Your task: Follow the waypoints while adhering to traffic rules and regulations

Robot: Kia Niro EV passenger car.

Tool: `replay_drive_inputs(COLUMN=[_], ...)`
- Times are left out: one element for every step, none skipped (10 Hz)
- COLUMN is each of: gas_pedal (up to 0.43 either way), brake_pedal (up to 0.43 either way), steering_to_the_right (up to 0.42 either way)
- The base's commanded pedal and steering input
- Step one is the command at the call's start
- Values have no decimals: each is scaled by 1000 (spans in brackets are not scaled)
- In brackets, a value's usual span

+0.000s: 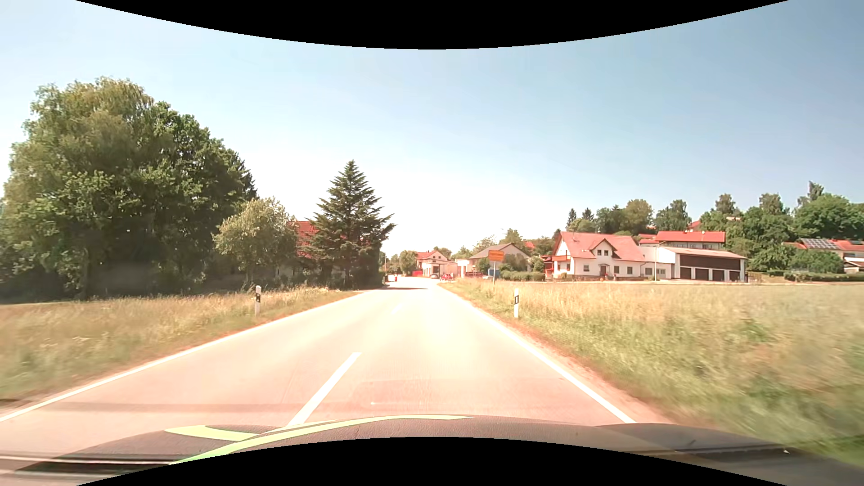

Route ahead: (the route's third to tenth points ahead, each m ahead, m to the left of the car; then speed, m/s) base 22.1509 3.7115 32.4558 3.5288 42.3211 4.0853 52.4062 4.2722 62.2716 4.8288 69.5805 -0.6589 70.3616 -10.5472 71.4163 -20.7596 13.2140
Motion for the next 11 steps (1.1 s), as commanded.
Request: replay_drive_inputs(gas_pedal=[0,0,0,0,0,0,0,0,0,0,0], brake_pedal=[189,195,189,195,195,183,183,183,183,183,171], steering_to_the_right=[2,2,2,2,3,3,3,3,3,3,3])
